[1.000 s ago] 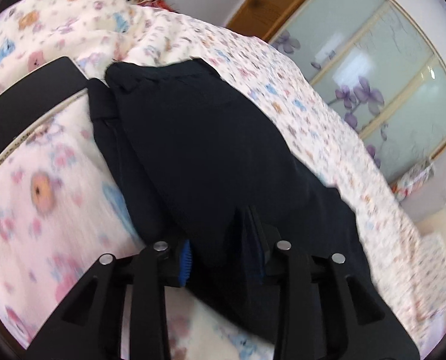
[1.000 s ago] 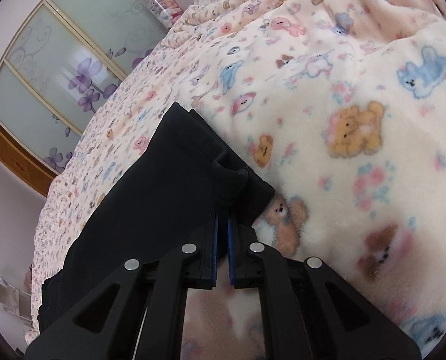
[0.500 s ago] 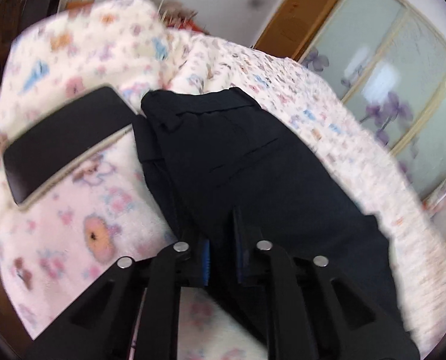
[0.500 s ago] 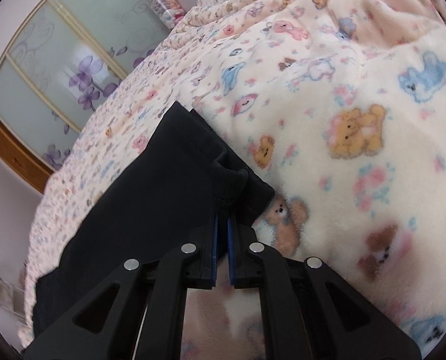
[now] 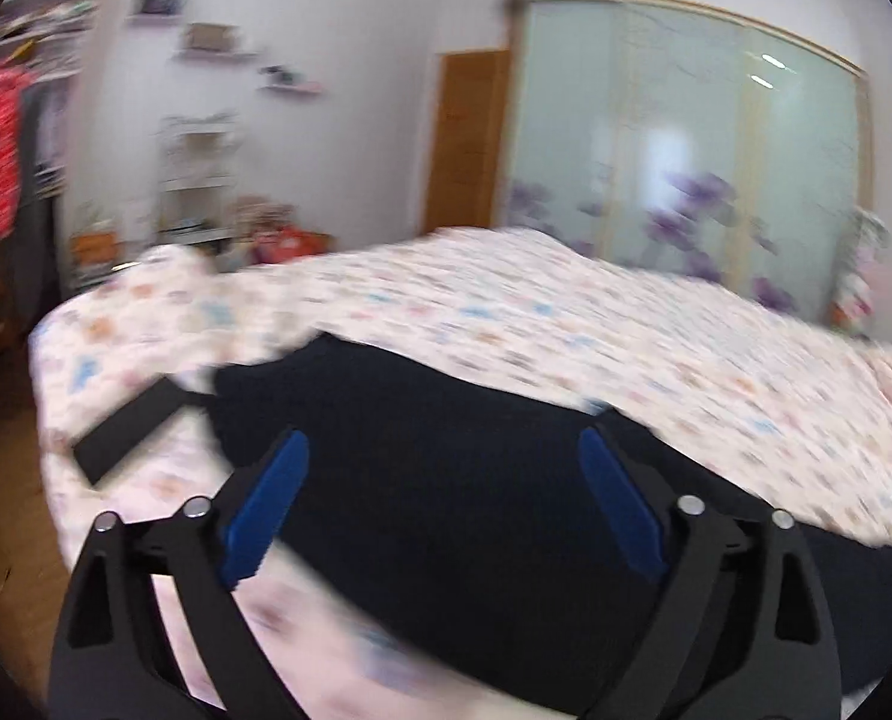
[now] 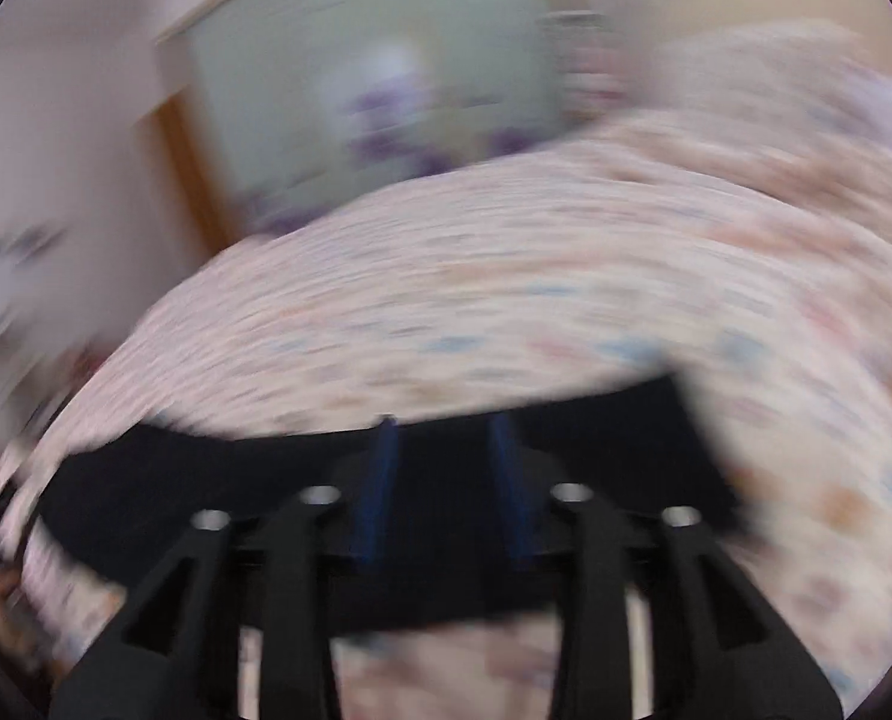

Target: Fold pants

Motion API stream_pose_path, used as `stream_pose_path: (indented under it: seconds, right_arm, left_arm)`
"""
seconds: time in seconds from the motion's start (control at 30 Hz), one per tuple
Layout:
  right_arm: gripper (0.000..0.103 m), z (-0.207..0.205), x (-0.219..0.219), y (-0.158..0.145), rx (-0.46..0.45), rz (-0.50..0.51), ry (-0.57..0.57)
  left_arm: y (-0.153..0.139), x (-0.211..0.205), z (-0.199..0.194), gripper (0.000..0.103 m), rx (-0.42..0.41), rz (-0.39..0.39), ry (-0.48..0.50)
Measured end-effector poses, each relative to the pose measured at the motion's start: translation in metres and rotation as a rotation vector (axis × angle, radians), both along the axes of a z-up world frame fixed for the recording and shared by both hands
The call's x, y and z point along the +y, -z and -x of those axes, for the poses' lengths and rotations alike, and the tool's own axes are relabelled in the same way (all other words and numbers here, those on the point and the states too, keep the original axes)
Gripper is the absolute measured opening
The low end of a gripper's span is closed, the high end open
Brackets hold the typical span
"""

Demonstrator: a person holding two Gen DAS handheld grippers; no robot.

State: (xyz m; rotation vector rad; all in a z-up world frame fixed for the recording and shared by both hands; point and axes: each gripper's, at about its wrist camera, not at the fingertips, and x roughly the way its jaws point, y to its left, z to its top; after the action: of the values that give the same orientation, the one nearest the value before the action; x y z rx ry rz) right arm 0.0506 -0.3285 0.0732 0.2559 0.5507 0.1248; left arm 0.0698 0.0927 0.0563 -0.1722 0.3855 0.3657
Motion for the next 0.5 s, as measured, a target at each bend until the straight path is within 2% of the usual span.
stream_pose_path:
  seconds: [0.03, 0.13, 0.17, 0.23, 0.37, 0.5]
  right_arm:
    - [0.054, -0.017, 0.031, -0.005, -0.001, 0.011, -0.119]
    - [0.054, -0.058, 0.103, -0.012, 0.029, 0.024, -0.356]
    - [0.054, -0.08, 0.136, -0.013, 0.048, 0.021, -0.46]
    - [0.054, -0.111, 0.181, -0.01, 0.086, 0.015, -0.589]
    - [0.052, -0.165, 0.262, 0.005, 0.166, 0.026, -0.742]
    - [0.052, -0.212, 0.318, 0.034, 0.277, 0.075, -0.804]
  left_arm:
    - [0.005, -0.019, -0.007, 0.098, 0.018, -0.019, 0.047]
    - [0.026, -0.054, -0.019, 0.098, 0.089, -0.113, 0.116]
    - [0.031, -0.059, -0.021, 0.098, 0.112, -0.13, 0.121]
    - [0.035, -0.067, -0.024, 0.098, 0.138, -0.149, 0.142]
    - [0.037, -0.066, -0.019, 0.101, 0.105, -0.153, 0.087]
    - [0.033, -0.051, -0.012, 0.101, 0.078, -0.113, 0.039]
